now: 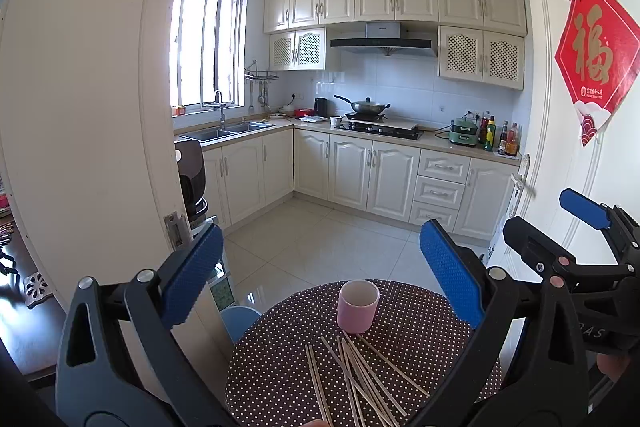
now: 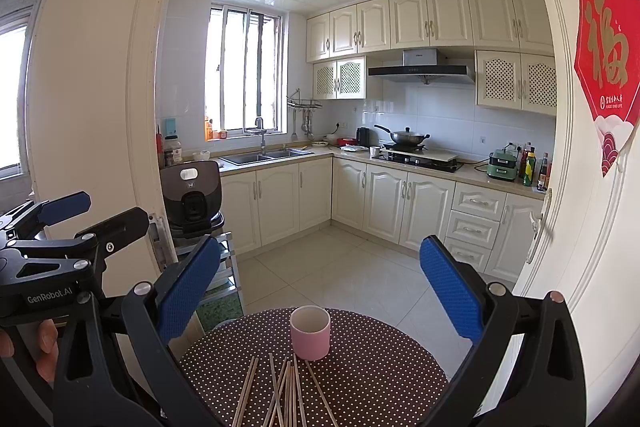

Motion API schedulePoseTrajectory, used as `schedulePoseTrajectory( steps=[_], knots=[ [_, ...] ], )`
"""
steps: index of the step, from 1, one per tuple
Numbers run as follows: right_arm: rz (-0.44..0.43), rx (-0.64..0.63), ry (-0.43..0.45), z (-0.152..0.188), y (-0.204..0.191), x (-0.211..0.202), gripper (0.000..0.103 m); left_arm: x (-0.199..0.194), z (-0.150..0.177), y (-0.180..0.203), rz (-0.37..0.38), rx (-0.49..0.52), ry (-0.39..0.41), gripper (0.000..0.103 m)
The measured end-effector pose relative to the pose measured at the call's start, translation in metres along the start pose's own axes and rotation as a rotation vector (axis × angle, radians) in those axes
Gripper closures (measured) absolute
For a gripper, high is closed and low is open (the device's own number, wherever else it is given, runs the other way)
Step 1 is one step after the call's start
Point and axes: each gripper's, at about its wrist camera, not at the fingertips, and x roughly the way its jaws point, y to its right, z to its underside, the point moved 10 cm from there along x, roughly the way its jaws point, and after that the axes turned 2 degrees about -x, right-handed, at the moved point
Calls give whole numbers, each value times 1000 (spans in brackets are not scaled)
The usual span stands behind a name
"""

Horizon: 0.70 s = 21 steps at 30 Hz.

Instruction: Organize utensils

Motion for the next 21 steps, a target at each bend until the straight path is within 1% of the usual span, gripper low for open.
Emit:
schedulePoseTrajectory(
  steps=[9, 15, 18, 21],
  knots=[
    [5, 3, 2, 2, 1, 3, 7, 0, 3, -1, 5, 1, 1, 6],
    [26, 1, -9, 6, 3, 6, 7, 4, 1, 3, -1, 14, -11, 6],
    [22, 20, -18, 8, 7, 8, 7, 7, 1, 6, 10, 22, -13, 6],
    [61, 27, -29, 12, 11, 10, 7, 15, 5, 10, 15, 41, -29, 6]
  ],
)
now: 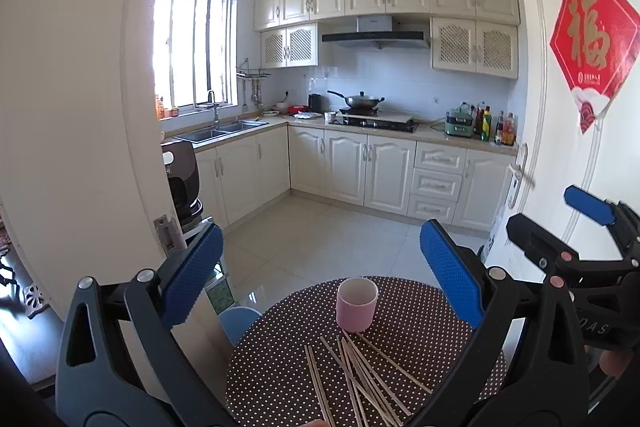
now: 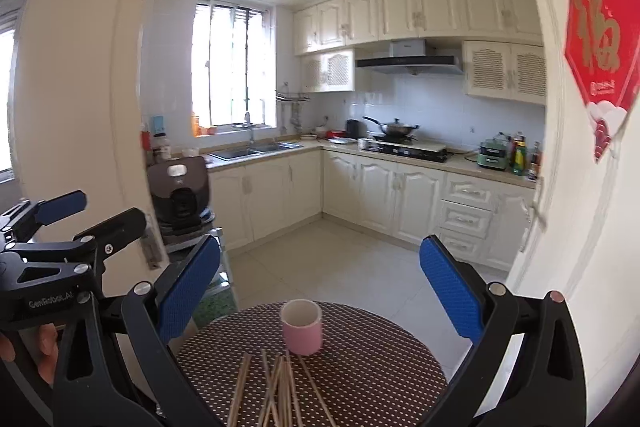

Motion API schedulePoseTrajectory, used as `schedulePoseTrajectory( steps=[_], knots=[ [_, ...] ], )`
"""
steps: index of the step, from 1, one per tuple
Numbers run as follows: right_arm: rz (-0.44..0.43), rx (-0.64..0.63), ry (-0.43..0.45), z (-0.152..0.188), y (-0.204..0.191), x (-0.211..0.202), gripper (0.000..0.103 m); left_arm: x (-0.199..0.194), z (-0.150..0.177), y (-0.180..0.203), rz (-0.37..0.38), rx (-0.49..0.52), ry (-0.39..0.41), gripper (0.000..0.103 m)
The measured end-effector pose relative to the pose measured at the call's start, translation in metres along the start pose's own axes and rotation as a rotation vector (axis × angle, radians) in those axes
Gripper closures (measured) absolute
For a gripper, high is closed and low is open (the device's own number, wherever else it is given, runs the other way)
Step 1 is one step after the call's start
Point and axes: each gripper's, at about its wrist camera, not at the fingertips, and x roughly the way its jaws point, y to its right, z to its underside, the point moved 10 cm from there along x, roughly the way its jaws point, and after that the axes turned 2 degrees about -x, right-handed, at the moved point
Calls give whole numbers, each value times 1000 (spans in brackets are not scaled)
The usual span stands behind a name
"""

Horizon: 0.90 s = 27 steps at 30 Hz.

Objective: Organize utensils
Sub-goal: 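Lower the right gripper to a single chopstick and close on it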

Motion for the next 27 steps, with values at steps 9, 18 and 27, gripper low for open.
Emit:
schedulePoseTrajectory(
  steps=[9, 18, 27],
  knots=[
    [-4, 83, -120, 26, 14, 29, 7, 40, 20, 13, 52, 19, -119, 6],
    [-96, 204, -373, 79, 24, 85, 7, 100, 74, -2, 80, -82, -361, 6],
    [-142, 161, -670, 167, 18, 145, 7, 154, 169, -53, 39, -266, -654, 6]
  ],
)
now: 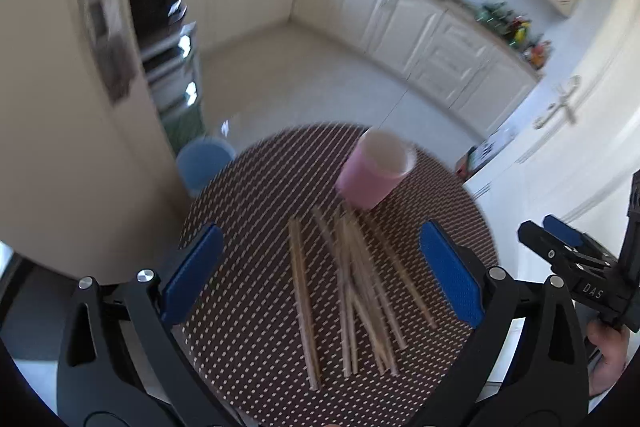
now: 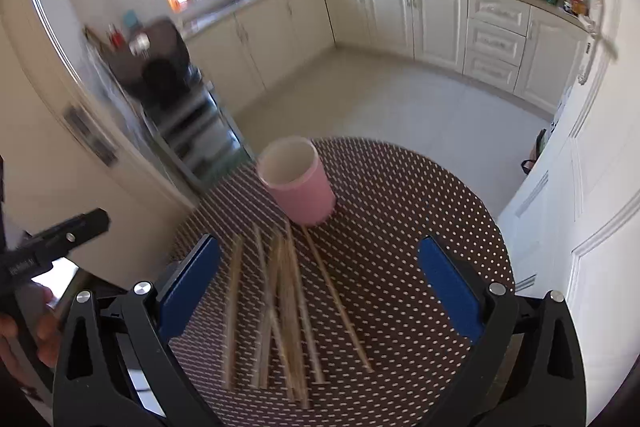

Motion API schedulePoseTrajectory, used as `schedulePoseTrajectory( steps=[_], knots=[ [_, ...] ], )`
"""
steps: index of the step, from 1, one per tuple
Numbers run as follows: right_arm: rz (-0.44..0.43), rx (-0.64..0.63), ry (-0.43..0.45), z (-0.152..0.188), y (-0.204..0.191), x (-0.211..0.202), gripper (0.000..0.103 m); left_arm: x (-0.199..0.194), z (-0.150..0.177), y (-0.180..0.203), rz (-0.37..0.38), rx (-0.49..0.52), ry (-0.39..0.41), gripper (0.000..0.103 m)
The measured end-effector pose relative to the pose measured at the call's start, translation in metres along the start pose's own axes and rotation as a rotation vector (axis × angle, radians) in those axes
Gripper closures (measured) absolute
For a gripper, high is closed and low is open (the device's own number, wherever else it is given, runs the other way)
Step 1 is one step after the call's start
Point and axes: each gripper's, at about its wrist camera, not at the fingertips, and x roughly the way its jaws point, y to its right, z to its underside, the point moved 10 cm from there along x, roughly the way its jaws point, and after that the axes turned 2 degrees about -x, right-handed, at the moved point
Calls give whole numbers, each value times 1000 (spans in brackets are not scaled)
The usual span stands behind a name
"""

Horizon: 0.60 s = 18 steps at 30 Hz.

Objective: Organize utensils
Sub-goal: 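Lower the right gripper to a single chopstick and close on it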

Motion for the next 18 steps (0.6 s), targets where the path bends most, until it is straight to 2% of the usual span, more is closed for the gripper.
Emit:
schedulePoseTrajectory(
  steps=[6, 8, 12, 14, 18],
  knots=[
    [0, -41, -124, 15, 8, 53, 8, 57, 30, -26, -52, -27, -138, 6],
    [-11, -40, -156, 20, 14, 70, 20, 76, 39, -33, -70, -31, -179, 7],
    [-28, -50, -234, 33, 21, 101, 31, 109, 56, -47, -92, -39, -250, 14],
    [-37, -53, -261, 38, 23, 112, 39, 125, 63, -53, -101, -49, -285, 15],
    [-62, -57, -317, 47, 24, 132, 45, 150, 80, -66, -132, -70, -354, 19]
  ],
)
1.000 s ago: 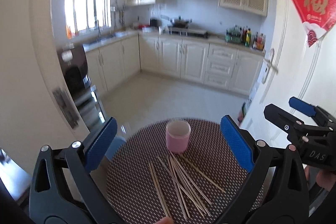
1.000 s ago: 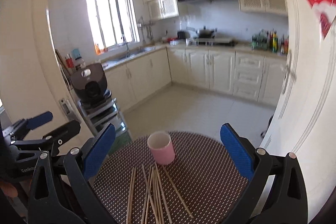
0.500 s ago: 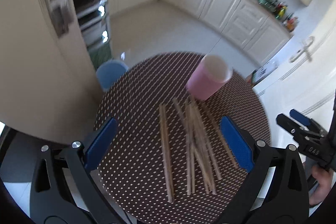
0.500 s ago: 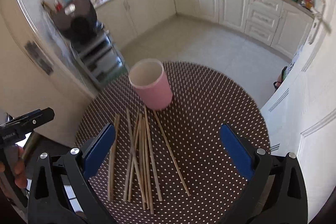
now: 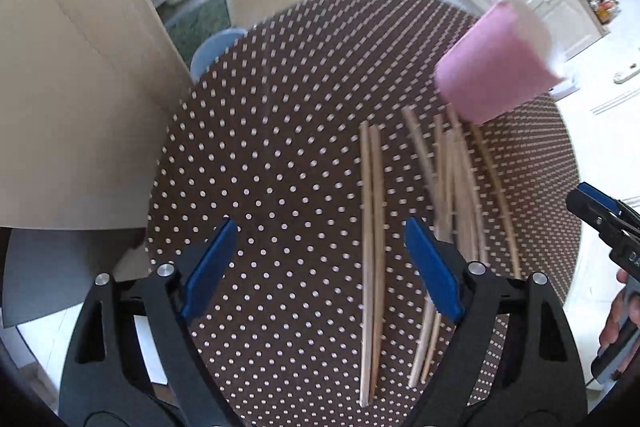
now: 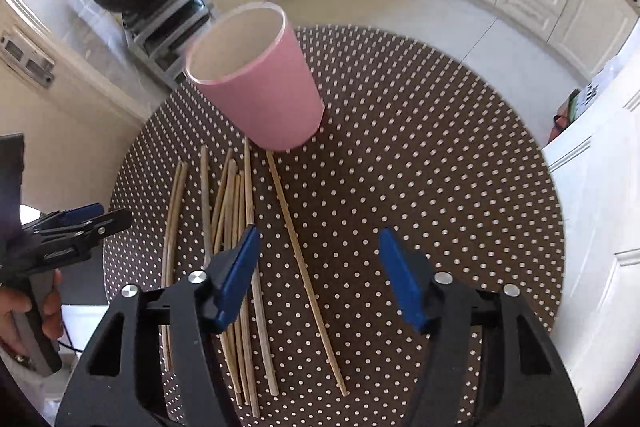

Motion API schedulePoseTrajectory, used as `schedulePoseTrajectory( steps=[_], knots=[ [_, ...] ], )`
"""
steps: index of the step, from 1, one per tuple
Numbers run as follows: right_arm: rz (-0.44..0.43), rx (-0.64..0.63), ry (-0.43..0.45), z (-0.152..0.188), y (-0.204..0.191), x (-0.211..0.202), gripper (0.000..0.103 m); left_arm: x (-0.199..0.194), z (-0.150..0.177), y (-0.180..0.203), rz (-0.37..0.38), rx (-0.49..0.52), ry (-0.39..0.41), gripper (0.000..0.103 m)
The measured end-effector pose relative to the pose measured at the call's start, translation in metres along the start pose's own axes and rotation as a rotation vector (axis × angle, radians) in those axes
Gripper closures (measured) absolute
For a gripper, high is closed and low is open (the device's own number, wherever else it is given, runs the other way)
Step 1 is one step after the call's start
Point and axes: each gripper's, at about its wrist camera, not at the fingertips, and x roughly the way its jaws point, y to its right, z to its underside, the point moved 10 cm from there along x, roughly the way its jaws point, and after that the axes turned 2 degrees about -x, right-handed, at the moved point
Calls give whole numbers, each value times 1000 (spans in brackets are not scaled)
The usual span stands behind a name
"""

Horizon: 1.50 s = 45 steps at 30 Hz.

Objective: Organize utensils
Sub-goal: 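Lower the right gripper to a single chopstick and close on it, then lift the chopstick with the right gripper and carry it over the pink cup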

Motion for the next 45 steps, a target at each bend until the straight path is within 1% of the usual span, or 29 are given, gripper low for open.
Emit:
schedulePoseTrajectory(
  steps=[1, 4, 7, 8, 14, 17, 19, 22, 24, 26, 29, 31, 32, 33, 34, 35, 37, 38, 39, 40, 42, 43, 45],
  knots=[
    [-7, 3, -13, 1, 1, 6, 47, 5, 0, 0, -5, -3, -12, 19],
    [-25, -3, -48, 2, 1, 23, 56, 20, 1, -1, -38, 9, -40, 19],
    [-43, -16, -72, 2, 0, 34, 58, 23, -2, 3, -52, 25, -39, 19],
    [-52, -17, -78, 0, -1, 37, 59, 25, -4, 4, -71, 38, -40, 19],
    [-72, -35, -86, -11, -5, 46, 59, 39, -11, 4, -129, 56, -76, 19],
    [-76, -47, -91, -14, -7, 52, 59, 47, -14, 6, -113, 43, -89, 19],
    [-77, -54, -95, -16, -9, 56, 59, 52, -15, 12, -106, 52, -90, 19],
    [-82, -83, -105, -17, -16, 65, 65, 61, -15, 16, -138, 86, -97, 19],
    [-90, -106, -115, -18, -21, 71, 69, 63, -18, 19, -132, 82, -101, 19],
    [-95, -130, -123, -18, -26, 77, 72, 62, -21, 17, -124, 79, -97, 23],
    [-80, -176, -130, -21, -34, 85, 74, 62, -31, 14, -120, 86, -94, 31],
    [-72, -195, -136, -22, -39, 91, 76, 60, -37, 15, -117, 91, -91, 43],
    [-68, -205, -139, -24, -41, 93, 78, 60, -42, 16, -116, 95, -89, 46],
    [-63, -213, -140, -26, -44, 95, 79, 59, -44, 17, -115, 96, -88, 55],
    [-53, -227, -144, -28, -46, 97, 80, 58, -44, 17, -109, 94, -87, 62],
    [-46, -240, -154, -29, -49, 100, 80, 54, -46, 20, -107, 89, -89, 64],
    [-21, -269, -170, -31, -54, 104, 81, 52, -49, 21, -107, 81, -87, 73],
    [-10, -283, -177, -32, -56, 106, 83, 51, -52, 21, -101, 76, -81, 78],
    [8, -302, -185, -33, -57, 107, 85, 51, -54, 21, -91, 68, -77, 92],
    [20, -312, -188, -34, -59, 109, 88, 51, -57, 19, -69, 50, -79, 95],
    [29, -326, -190, -35, -61, 112, 92, 50, -61, 15, -58, 37, -71, 95],
    [32, -326, -191, -34, -65, 114, 96, 50, -61, 15, -54, 35, -67, 95],
    [27, -323, -196, -35, -66, 116, 97, 50, -57, 15, -38, 24, -63, 96]
  ],
)
